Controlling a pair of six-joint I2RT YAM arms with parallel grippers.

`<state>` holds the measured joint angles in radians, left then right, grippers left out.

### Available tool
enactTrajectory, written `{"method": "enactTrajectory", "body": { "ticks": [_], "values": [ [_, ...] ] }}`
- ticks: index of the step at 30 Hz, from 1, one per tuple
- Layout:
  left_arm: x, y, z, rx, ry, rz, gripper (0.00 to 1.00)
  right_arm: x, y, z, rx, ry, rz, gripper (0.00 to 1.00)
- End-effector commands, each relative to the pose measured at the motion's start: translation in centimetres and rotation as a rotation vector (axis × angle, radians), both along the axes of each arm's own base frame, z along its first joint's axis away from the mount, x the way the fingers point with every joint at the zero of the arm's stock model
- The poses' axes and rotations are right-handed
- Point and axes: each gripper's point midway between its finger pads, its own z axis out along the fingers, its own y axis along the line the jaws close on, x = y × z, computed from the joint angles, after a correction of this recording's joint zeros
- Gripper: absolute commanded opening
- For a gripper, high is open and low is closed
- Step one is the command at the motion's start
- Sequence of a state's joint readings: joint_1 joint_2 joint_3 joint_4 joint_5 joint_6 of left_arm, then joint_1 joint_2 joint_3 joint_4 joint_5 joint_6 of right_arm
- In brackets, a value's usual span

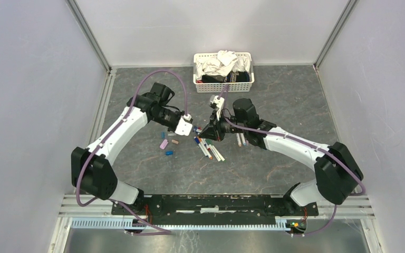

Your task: Open the pen caps

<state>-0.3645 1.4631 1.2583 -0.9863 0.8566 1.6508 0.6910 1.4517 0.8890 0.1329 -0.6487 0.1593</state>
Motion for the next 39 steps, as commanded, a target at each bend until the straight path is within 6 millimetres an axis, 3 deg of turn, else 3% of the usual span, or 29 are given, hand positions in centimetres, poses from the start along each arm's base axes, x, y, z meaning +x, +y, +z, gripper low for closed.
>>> {"method": "enactTrajectory", "body": {
  "ticks": [1, 10, 20, 23, 27, 29, 31, 33, 36, 39],
  "values": [
    [5.8, 24.6, -1.6, 0.841, -0.217, 0.539, 0.02, -10.7, -9.8, -7.6, -0.313, 0.526, 0.024, 0.0],
    [4.9, 27.7, -0.3, 0.978, -0.297, 0.535, 0.02, -12.1, -12.3, -8.2, -0.354, 0.529, -0.041, 0.0],
    [3.3, 27.8, -1.3, 0.954, -0.228, 0.571, 0.02, -11.9, -13.7, -7.8, -0.371, 0.494, -0.107, 0.0],
    [2.4, 25.0, -0.9, 0.797, -0.144, 0.553, 0.02, -11.5, -12.6, -6.9, -0.301, 0.495, -0.097, 0.0],
    [1.1, 16.9, 3.3, 0.495, -0.095, 0.5, 0.03, -9.7, -10.2, -3.5, -0.197, 0.452, -0.049, 0.0],
    [-0.2, 13.5, 4.8, 0.372, -0.052, 0.475, 0.19, -8.9, -9.0, -1.6, -0.157, 0.423, -0.019, 0.0],
    [-2.2, 10.4, 6.0, 0.258, 0.021, 0.437, 0.57, -8.1, -7.4, 0.4, -0.131, 0.363, 0.012, 0.0],
    [-4.3, 7.5, 6.9, 0.151, 0.123, 0.413, 0.77, -7.5, -5.4, 2.4, -0.115, 0.292, 0.051, 0.0],
    [-7.4, 4.5, 7.3, 0.076, 0.304, 0.376, 0.91, -7.3, -2.5, 4.1, -0.113, 0.2, 0.106, 0.0],
    [-8.8, 3.8, 6.8, 0.06, 0.363, 0.354, 0.93, -7.1, -0.5, 4.6, -0.118, 0.127, 0.124, 0.0]
  ]
}}
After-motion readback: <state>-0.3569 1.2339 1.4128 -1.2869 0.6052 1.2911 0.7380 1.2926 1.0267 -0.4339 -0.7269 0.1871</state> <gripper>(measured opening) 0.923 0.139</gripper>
